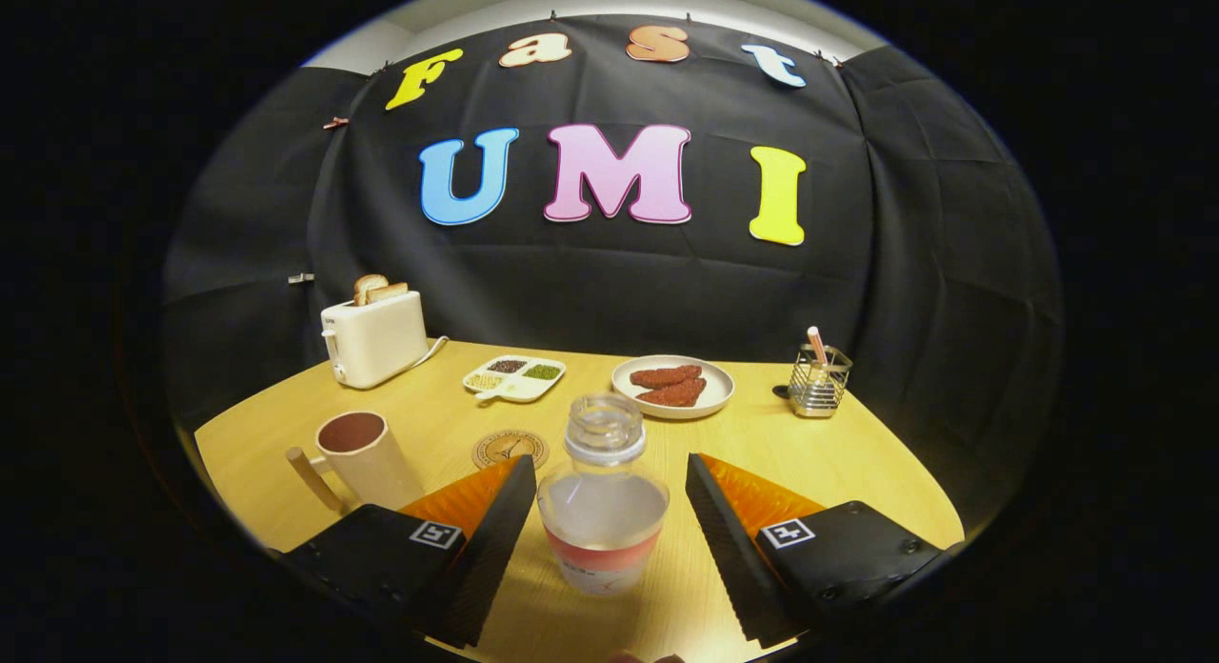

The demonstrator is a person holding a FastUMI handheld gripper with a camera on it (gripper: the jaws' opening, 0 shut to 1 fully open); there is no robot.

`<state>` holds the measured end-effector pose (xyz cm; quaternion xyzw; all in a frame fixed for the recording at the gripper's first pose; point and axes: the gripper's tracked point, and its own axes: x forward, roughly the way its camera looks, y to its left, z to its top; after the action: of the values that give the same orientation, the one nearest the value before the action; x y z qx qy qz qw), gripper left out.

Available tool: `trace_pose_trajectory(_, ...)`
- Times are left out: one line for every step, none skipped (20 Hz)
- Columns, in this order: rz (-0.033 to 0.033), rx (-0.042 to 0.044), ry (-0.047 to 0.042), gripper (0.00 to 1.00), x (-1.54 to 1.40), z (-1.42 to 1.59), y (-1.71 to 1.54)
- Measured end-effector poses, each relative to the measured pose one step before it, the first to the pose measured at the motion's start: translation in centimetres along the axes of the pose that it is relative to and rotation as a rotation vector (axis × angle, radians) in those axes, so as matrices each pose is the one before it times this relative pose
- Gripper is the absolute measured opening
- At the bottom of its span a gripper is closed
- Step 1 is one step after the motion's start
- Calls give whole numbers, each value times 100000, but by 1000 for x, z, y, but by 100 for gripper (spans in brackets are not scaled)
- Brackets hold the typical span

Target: Take the bottle from table, then pour the juice into the cup, finally place the bottle on the coaster

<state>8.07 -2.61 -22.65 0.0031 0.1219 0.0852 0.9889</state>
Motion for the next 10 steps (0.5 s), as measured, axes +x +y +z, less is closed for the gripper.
trace_pose_trajectory(95,208,-60,98,80,-263,26)
trace_pose_trajectory(224,434,-33,98,138,-282,65)
trace_pose_trajectory(289,375,255,98,162,-421,122)
trace_pose_trajectory(162,102,664,97,267,-519,115)
trace_pose_trajectory(-208,-6,971,98,220,-490,-22)
trace_pose_trajectory(90,273,889,98,228,-366,54)
trace_pose_trajectory(203,475,634,97,-30,-319,-7)
trace_pose_trajectory(547,444,523,98,181,-185,120)
trace_pose_trajectory(408,123,133,98,157,-137,118)
trace_pose_trajectory(620,-239,-25,97,86,-78,93)
